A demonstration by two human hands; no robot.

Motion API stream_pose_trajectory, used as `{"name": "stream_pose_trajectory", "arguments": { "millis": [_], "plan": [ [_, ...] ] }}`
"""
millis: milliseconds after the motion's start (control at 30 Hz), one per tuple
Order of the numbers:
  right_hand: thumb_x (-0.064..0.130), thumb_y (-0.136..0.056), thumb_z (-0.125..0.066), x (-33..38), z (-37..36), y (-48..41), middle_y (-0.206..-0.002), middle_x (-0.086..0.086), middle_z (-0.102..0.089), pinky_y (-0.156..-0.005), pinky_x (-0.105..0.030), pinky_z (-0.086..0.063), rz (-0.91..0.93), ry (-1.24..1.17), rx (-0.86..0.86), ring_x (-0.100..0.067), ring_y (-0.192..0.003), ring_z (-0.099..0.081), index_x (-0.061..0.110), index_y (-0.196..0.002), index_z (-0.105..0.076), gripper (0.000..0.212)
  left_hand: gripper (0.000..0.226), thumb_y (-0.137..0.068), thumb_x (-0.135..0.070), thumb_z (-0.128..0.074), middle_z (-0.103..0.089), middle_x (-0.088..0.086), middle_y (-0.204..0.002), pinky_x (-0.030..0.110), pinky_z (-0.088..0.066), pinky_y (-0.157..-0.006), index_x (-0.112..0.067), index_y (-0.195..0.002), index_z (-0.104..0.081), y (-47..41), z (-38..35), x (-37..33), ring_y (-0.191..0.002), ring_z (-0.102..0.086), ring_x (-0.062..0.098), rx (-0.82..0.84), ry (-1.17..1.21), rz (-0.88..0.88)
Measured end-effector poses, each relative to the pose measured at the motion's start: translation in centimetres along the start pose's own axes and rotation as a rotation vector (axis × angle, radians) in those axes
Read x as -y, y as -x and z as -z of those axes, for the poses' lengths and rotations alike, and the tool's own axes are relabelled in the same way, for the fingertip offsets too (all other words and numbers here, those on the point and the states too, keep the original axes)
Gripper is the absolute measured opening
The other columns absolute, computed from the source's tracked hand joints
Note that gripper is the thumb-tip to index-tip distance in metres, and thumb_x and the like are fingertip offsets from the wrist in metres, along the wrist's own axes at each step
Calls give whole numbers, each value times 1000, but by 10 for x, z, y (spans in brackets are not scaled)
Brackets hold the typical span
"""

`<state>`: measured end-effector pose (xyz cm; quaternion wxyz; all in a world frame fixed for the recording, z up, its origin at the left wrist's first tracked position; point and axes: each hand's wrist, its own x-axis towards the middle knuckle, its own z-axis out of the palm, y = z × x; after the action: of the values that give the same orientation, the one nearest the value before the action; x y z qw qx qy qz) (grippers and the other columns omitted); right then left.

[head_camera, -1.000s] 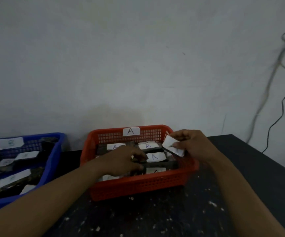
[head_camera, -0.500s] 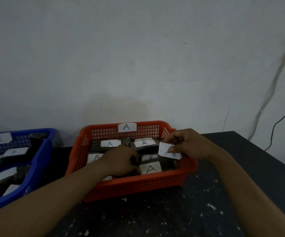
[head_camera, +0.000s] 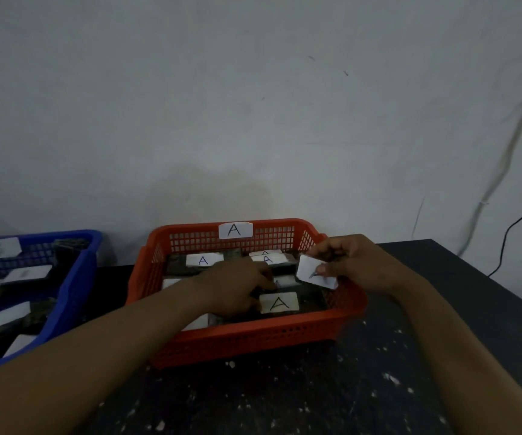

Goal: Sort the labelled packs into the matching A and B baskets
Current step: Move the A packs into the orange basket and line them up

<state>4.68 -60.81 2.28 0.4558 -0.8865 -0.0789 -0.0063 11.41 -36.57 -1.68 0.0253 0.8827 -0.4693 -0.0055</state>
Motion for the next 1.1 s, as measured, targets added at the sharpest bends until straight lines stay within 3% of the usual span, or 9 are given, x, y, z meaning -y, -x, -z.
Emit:
{"name": "stream_pose_trajectory", "arguments": {
  "millis": [300,367,500,600,667,767,867,1000,1100],
  "plan": [
    [10,-76,-77,16,2,-6,-92,-1,-74,-77,-26,-56,-42,85,211,-12,-88,-69,16,-97,-73,23,50,-99,-44,-37,-21,-8,-157,44,-40,-101,-37,-148,-28,5,-14,14,-132,-29,26,90,-114,14],
    [12,-77,-77,22,-2,-9,-95,2,-74,-78,-28,-57,-43,118,273,-10,-88,-69,16,-97,-73,21,51,-97,-46,-43,-27,-9,-155,45,-42,-99,-38,-146,-32,5,-14,14,-130,-31,23,80,-62,38],
    [16,-78,-76,37,-27,-21,-97,7,-74,-70,-22,-55,-14,123,388,-8,-88,-69,21,-96,-75,19,38,-92,-31,-59,-61,-4,-129,32,-50,-91,-31,-130,-57,7,-6,16,-108,-57,8,17,410,132],
    [17,-78,-76,48,-48,-34,-97,7,-74,-72,-23,-56,21,133,443,-11,-88,-69,21,-96,-76,18,28,-95,-26,-56,-66,-7,-122,15,-44,-80,-29,-121,-65,16,8,26,-98,-60,0,-56,548,201],
    [16,-79,-75,52,-60,-41,-95,7,-74,-72,-24,-56,13,138,481,-11,-87,-70,21,-95,-76,16,24,-93,-27,-61,-65,-16,-115,12,-43,-77,-30,-115,-68,29,19,39,-95,-59,-3,-138,560,243],
    [20,-80,-75,56,-77,-50,-89,14,-74,-70,-22,-52,-12,238,545,-6,-84,-68,23,-93,-76,13,15,-89,-30,-65,-65,-22,-101,12,-44,-72,-35,-102,-70,66,30,56,-87,-59,-5,-172,394,274],
    [23,-79,-75,58,-92,-56,-88,11,-74,-68,-26,-52,-19,376,581,-13,-87,-66,21,-92,-77,13,18,-84,-43,-66,-63,-22,-92,14,-44,-71,-36,-100,-72,105,28,60,-85,-58,-4,-10,167,235],
    [23,-77,-75,61,-102,-57,-81,15,-74,-83,-39,-56,-26,498,553,-10,-84,-67,24,-83,-78,7,29,-80,-54,-64,-57,-23,-93,17,-36,-67,-41,-106,-69,110,24,56,-81,-48,-4,81,-60,204],
    [28,-76,-75,61,-107,-57,-78,20,-73,-83,-39,-56,8,603,531,-2,-81,-66,30,-82,-78,7,32,-83,-49,-63,-62,-17,-106,26,-39,-77,-40,-113,-65,101,24,53,-91,-48,1,151,-150,196]
  ]
}}
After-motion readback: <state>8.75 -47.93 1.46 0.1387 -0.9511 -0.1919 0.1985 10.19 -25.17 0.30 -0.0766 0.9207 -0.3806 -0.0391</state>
